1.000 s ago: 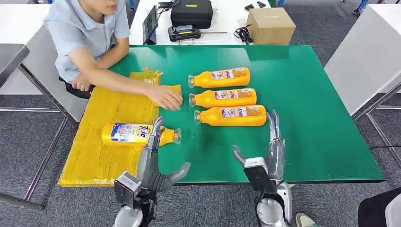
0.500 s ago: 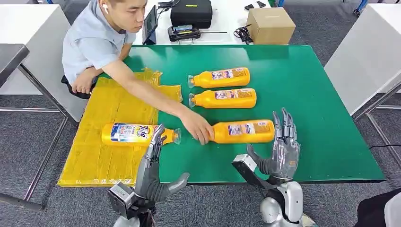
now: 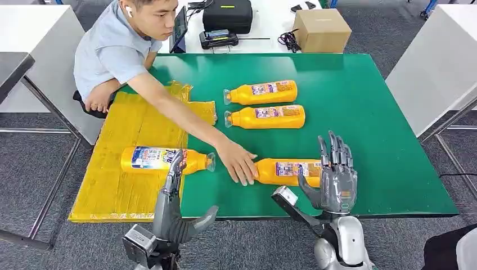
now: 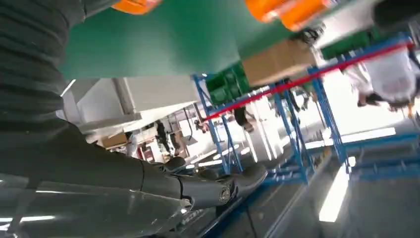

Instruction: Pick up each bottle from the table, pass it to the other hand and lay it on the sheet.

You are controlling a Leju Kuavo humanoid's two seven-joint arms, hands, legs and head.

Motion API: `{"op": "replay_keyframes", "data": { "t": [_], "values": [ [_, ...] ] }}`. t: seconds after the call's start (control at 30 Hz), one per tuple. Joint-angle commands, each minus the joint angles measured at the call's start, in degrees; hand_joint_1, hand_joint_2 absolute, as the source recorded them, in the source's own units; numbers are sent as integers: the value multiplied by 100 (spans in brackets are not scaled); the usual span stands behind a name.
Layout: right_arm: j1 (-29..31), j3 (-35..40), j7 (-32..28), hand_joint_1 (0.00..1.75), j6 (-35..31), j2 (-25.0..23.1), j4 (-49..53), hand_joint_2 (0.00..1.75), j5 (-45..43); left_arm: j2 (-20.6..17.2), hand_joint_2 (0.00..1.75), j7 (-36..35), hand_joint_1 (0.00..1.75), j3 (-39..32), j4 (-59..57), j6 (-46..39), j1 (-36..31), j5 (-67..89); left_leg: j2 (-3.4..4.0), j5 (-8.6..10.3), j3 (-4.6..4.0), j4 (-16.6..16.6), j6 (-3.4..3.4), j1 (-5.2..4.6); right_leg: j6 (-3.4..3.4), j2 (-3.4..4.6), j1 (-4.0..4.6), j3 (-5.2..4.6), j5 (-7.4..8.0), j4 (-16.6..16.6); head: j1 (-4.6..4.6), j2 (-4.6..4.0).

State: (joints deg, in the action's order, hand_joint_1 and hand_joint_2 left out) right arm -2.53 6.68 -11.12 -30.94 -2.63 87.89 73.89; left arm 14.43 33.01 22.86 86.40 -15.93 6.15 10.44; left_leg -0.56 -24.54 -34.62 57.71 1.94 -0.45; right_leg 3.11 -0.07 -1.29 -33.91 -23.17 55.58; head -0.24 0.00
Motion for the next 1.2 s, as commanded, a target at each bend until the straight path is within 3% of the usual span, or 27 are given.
{"op": "replay_keyframes", "data": {
  "t": [0.03, 0.13, 0.27, 0.5, 1.2],
  "values": [
    [546, 444, 153, 0, 1609, 451, -994, 175, -947, -65, 175, -249, 0, 105, 7, -280, 30, 267, 23, -11, 28, -2, -13, 11, -15, 18, 13, 26, -2, -9, 0, 0],
    [903, 568, 489, 0, 1945, 673, -1693, 175, -779, -28, 175, -597, 0, 112, -47, -97, -59, 68, 18, -8, 29, -5, -11, 12, -14, 14, 13, 28, 1, -15, 0, 0],
    [1411, 740, 502, 0, 2079, 753, -2399, 175, -804, 13, 175, -974, 0, 136, -279, -119, -253, 101, 21, -4, 20, -3, -7, 6, -7, 18, 7, 17, 4, -9, 0, 0],
    [1474, 955, 684, 0, 2309, 773, -2579, 175, -861, -5, 175, -1871, 0, 298, -802, -299, -418, 895, 1, 0, 22, -6, -7, 3, -8, -3, 5, 22, -1, -9, -2, 0],
    [1824, 1421, 707, 0, 2784, 934, -3006, 175, -1118, -32, 175, -2053, 0, 425, -830, -101, -404, 894, 7, -12, 34, 1, -13, 11, -15, 4, 13, 34, -8, -8, -2, 0]
  ]
}}
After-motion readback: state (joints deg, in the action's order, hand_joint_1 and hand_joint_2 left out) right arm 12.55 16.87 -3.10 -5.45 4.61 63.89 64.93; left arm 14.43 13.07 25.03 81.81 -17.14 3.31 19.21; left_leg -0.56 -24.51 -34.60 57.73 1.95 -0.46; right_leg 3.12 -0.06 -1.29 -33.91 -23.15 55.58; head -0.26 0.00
